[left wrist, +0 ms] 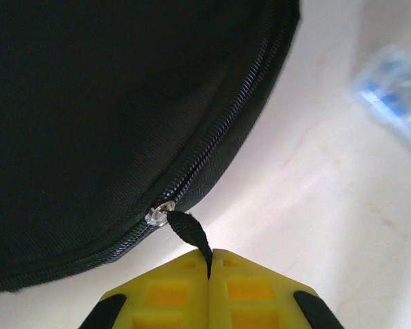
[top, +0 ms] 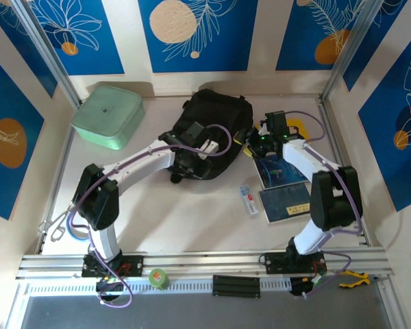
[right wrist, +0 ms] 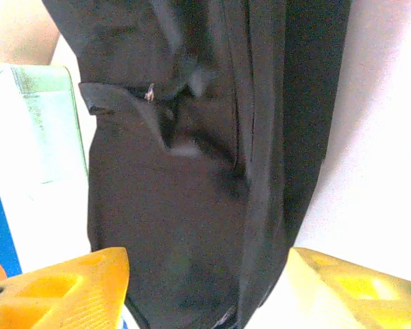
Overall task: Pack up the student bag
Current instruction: Unzip the student bag at the center of the table.
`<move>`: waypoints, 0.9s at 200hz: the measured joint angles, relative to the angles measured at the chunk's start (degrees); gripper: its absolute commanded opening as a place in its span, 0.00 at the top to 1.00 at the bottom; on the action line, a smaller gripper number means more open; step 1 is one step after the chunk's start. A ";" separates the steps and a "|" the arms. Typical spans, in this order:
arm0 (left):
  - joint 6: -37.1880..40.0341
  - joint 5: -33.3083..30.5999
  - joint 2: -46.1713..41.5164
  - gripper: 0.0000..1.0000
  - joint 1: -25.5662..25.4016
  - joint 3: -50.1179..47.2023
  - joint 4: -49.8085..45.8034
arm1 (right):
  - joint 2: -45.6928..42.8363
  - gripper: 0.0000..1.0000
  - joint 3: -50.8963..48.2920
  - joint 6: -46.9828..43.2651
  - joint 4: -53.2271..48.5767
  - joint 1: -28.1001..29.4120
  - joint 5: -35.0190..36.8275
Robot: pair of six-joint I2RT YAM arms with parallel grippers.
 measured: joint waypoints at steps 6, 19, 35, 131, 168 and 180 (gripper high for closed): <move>0.15 0.72 0.92 1.00 -0.87 1.33 0.55 | -1.31 0.34 -0.57 0.02 -0.81 -0.70 -0.02; 0.42 1.97 2.84 1.00 -2.56 3.76 2.14 | -3.91 0.34 -1.68 0.20 -2.60 -2.56 -0.17; 0.83 3.15 5.16 1.00 -4.09 6.21 3.23 | -6.12 0.34 -3.30 0.70 -4.00 -4.39 -0.15; 3.76 6.34 8.70 1.00 -5.29 7.30 5.03 | -6.05 0.37 -12.11 9.88 -3.43 2.45 0.52; 4.02 6.34 8.70 1.00 -5.29 7.30 4.92 | -2.03 0.67 -12.07 12.02 -1.36 3.69 1.09; 4.02 6.05 8.70 1.00 -5.29 7.30 4.61 | -1.42 0.73 -12.00 12.31 -1.01 3.69 1.38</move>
